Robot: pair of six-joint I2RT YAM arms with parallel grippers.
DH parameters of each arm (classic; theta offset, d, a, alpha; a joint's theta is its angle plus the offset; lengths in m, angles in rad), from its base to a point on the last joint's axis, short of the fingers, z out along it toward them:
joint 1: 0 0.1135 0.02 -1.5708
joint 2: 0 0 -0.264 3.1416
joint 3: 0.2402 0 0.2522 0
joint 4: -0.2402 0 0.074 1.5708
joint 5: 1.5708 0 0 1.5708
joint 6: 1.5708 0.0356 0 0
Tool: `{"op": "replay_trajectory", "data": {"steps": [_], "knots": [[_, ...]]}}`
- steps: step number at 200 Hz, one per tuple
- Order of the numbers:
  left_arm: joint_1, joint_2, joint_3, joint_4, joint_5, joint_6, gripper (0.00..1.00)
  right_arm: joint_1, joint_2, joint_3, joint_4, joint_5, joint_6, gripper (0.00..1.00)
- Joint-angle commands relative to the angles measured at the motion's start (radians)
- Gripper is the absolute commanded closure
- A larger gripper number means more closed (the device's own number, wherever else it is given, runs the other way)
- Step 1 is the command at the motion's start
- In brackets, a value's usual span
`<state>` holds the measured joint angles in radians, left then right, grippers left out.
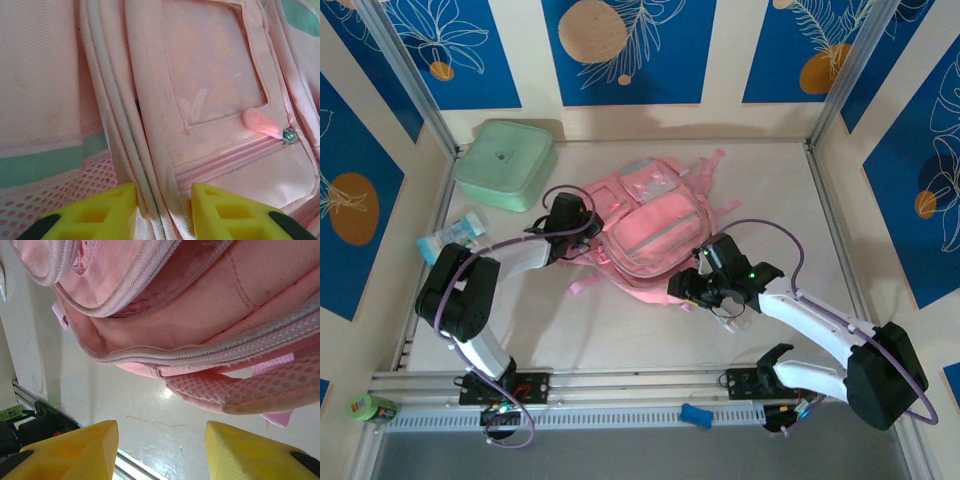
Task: Pack the student bag
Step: Rotate the student bag at the center of the table.
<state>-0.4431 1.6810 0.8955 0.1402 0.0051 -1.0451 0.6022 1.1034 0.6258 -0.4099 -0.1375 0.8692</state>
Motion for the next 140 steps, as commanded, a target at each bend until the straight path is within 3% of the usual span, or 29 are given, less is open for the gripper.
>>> {"op": "replay_trajectory", "data": {"steps": [1,97,121,140], "knots": [[-0.006,-0.049,-0.053,0.021,-0.03,-0.042,0.68,0.006,-0.002,-0.022,0.005,-0.002,0.015,0.51],[-0.005,-0.06,-0.136,0.069,-0.06,-0.114,0.8,0.004,0.01,-0.023,0.01,-0.002,0.013,0.5],[-0.004,-0.077,-0.147,0.035,-0.09,-0.113,0.76,0.004,0.009,-0.023,0.01,-0.004,0.013,0.5],[-0.003,-0.04,-0.13,0.107,-0.033,-0.109,0.69,0.004,0.004,-0.03,0.021,-0.007,0.015,0.5]]}}
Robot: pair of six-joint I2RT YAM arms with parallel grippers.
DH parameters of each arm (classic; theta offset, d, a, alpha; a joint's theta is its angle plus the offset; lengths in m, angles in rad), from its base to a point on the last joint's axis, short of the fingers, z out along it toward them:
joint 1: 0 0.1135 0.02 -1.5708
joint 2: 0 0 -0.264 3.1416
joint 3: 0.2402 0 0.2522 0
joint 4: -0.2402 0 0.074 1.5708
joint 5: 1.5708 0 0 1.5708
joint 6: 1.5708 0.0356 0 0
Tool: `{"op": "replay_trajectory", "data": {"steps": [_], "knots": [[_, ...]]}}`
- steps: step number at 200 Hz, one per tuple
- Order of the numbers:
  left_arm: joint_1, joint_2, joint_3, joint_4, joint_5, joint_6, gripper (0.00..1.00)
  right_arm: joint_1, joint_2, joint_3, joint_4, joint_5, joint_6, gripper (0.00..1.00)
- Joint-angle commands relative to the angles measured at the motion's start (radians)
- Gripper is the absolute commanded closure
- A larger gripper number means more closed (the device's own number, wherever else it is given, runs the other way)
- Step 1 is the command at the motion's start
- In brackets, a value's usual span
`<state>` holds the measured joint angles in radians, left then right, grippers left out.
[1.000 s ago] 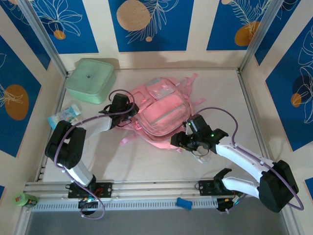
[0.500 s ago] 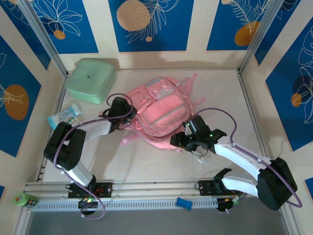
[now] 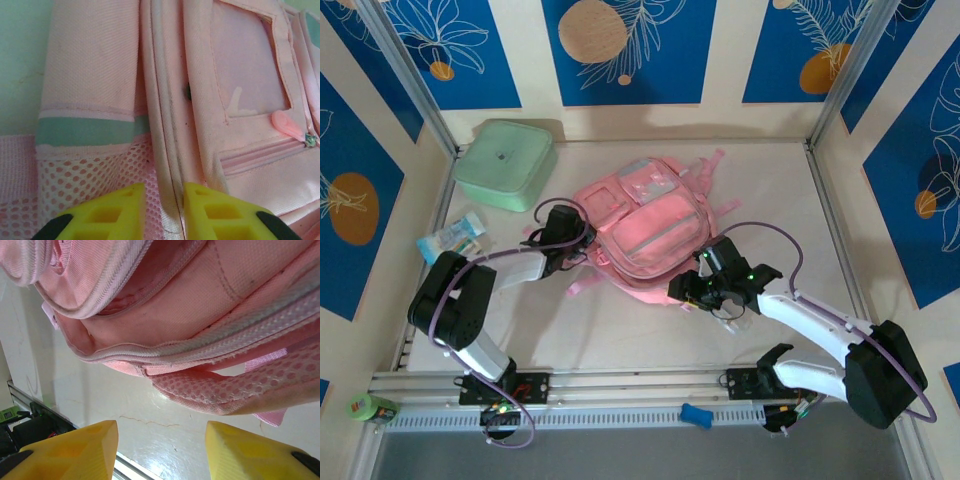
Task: Pack the student bag
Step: Rotate the student bag at the center of the table.
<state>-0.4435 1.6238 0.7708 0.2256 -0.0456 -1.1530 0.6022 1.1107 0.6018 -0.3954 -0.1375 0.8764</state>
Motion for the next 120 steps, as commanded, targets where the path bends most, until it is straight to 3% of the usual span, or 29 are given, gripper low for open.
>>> {"op": "replay_trajectory", "data": {"steps": [1,64,89,120], "knots": [[-0.003,0.02,-0.003,0.022,0.021,-0.001,0.69,0.005,-0.003,-0.006,0.007,-0.006,0.007,0.5],[-0.015,0.108,0.074,0.089,0.053,-0.014,0.69,0.002,0.0,-0.013,0.026,-0.004,0.012,0.5],[-0.025,0.133,0.103,0.092,0.053,-0.021,0.73,-0.001,0.026,-0.008,0.027,-0.004,0.008,0.5],[-0.035,0.133,0.136,0.08,0.046,-0.022,0.86,-0.018,0.038,-0.001,0.027,0.011,-0.006,0.5]]}}
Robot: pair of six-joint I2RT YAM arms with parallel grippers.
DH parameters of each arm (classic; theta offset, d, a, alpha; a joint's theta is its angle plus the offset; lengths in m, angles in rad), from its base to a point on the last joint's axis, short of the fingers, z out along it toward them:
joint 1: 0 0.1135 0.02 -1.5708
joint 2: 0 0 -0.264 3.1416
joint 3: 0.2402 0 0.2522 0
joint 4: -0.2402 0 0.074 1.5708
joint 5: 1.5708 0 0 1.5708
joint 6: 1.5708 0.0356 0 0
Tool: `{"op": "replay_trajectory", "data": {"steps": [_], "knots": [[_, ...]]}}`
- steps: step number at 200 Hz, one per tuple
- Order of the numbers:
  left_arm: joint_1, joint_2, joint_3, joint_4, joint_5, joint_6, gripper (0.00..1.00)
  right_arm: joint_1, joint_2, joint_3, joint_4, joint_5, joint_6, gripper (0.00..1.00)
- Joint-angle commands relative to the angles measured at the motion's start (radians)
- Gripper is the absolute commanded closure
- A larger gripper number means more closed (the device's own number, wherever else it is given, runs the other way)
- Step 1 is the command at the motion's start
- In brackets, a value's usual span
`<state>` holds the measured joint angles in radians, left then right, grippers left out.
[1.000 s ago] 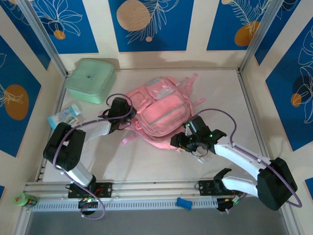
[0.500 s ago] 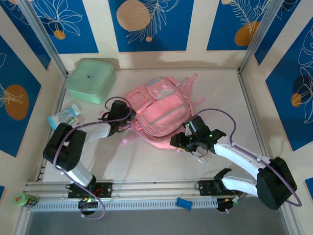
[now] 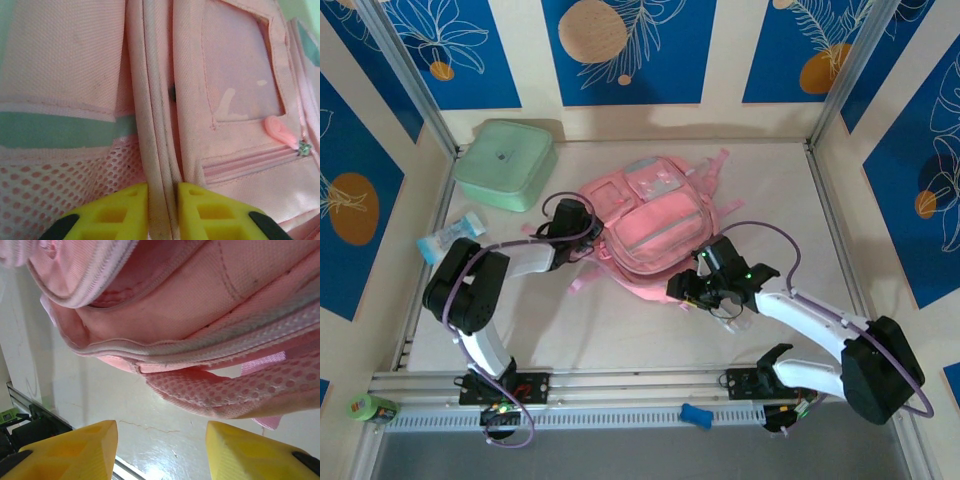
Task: Pack the student bag
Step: Rotate the student bag at the center of the table.
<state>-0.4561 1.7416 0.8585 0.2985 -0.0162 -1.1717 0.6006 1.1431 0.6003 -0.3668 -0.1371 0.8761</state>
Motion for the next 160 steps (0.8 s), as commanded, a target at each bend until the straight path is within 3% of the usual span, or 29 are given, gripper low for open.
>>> {"op": "replay_trajectory", "data": {"steps": [1,25,90,137,160], "knots": [[-0.022,0.015,0.051,0.005,0.016,-0.002,0.86,-0.018,0.006,0.001,-0.001,0.011,-0.006,0.5],[-0.027,0.005,0.073,-0.013,0.025,0.01,1.0,-0.071,0.019,0.013,0.014,-0.007,-0.031,0.5],[-0.054,-0.086,0.019,-0.037,0.034,0.005,1.0,-0.274,0.197,0.161,0.072,-0.052,-0.174,0.5],[-0.167,-0.185,-0.076,-0.033,-0.077,-0.059,1.0,-0.389,0.33,0.364,0.043,-0.045,-0.279,0.43],[-0.185,-0.174,-0.08,-0.009,-0.072,-0.089,1.0,-0.412,0.343,0.419,-0.026,-0.032,-0.313,0.42]]}}
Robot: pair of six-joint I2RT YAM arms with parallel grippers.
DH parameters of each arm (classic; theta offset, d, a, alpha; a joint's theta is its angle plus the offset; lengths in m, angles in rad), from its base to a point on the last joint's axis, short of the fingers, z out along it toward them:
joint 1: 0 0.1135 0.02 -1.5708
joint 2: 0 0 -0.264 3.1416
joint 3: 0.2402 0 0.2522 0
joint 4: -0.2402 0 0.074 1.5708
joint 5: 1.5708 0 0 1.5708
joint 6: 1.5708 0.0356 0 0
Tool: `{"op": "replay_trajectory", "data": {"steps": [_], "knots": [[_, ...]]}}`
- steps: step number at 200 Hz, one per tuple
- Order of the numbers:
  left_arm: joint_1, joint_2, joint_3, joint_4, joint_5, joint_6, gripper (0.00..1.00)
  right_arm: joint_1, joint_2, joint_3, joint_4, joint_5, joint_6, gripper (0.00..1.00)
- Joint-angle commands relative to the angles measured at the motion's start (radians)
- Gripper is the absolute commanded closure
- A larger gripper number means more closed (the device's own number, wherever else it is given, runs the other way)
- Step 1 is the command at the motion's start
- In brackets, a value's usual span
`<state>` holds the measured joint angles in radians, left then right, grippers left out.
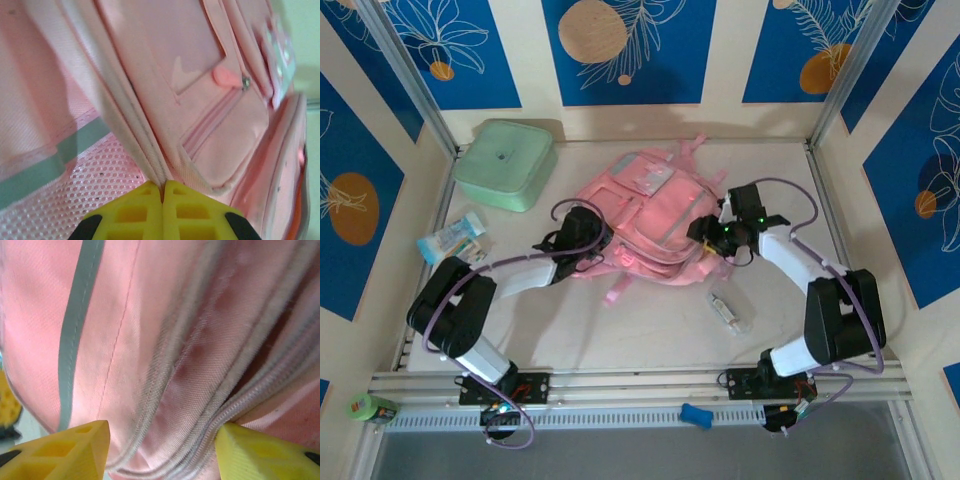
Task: Pack the student bag
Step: Rotate the student bag at the center of the table.
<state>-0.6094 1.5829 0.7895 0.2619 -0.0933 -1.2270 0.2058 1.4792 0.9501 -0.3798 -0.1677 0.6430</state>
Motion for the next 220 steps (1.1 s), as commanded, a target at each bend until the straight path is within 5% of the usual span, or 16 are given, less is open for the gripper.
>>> {"op": "replay_trajectory", "data": {"steps": [1,26,66,119,220], "knots": [[-0.032,-0.014,-0.011,0.03,0.008,-0.036,1.0,-0.017,0.006,0.069,-0.017,0.002,-0.082,0.42],[-0.041,-0.014,-0.032,0.063,-0.006,-0.068,1.0,0.061,-0.073,0.072,-0.125,0.14,-0.107,0.4],[-0.046,-0.06,-0.051,0.049,-0.015,-0.072,1.0,0.325,-0.177,0.023,-0.183,0.349,-0.046,0.41],[-0.056,-0.07,-0.06,0.073,-0.008,-0.085,1.0,0.55,0.037,0.099,-0.003,0.342,0.118,0.5],[-0.058,-0.067,-0.076,0.095,-0.011,-0.096,1.0,0.64,0.341,0.344,-0.043,0.542,0.318,0.61]]}}
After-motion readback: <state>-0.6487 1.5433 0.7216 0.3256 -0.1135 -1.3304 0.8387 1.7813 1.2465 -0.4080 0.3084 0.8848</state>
